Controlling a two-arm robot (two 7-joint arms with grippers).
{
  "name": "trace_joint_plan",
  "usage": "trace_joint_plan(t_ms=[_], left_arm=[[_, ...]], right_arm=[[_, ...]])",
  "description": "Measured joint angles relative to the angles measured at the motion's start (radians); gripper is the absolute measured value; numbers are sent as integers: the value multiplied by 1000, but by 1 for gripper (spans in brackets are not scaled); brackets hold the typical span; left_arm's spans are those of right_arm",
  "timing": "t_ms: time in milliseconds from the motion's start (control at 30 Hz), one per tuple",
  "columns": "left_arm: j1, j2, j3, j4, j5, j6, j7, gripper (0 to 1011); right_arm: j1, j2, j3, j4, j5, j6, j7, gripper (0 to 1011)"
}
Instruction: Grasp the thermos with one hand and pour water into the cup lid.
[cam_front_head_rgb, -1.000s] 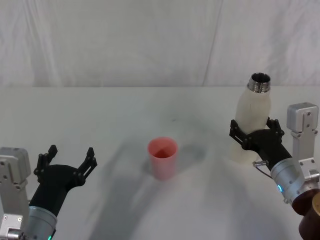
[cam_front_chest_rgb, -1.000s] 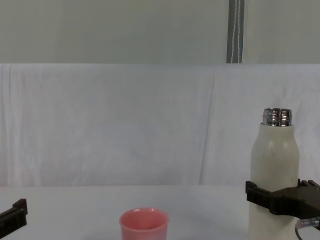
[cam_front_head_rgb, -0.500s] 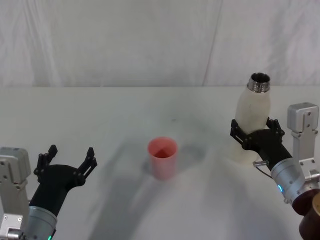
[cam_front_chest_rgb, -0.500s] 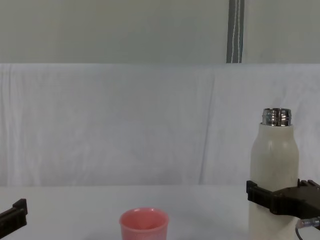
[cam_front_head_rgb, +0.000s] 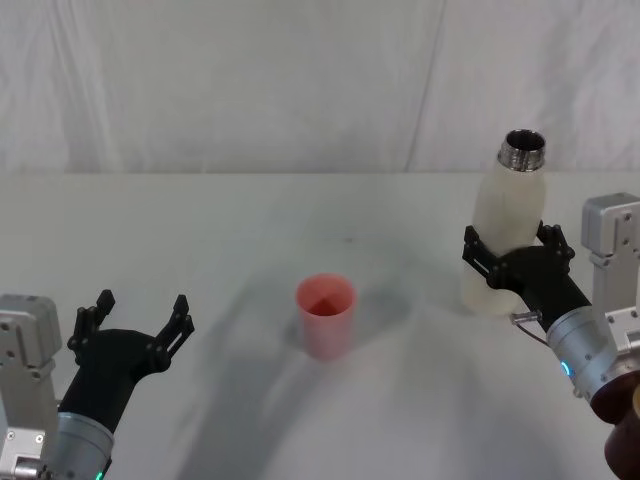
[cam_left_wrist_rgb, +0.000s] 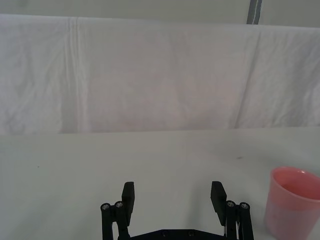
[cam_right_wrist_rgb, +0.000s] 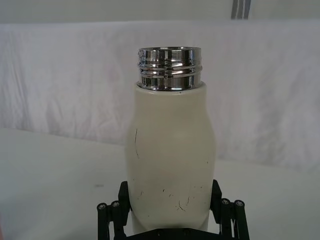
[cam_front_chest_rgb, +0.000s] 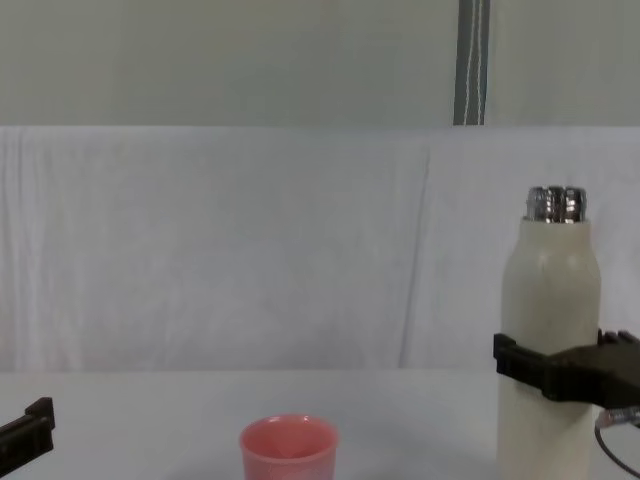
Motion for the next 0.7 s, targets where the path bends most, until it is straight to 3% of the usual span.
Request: trace_joint_plan(t_ms=[467, 700], left_arm=[[0, 0, 0, 0, 0, 0, 0, 1001], [0, 0, 0, 0, 0, 0, 0, 1001]], right_arm=[[10, 37, -32, -43, -96, 14, -13, 951], [26, 81, -76, -70, -212, 39, -16, 951]])
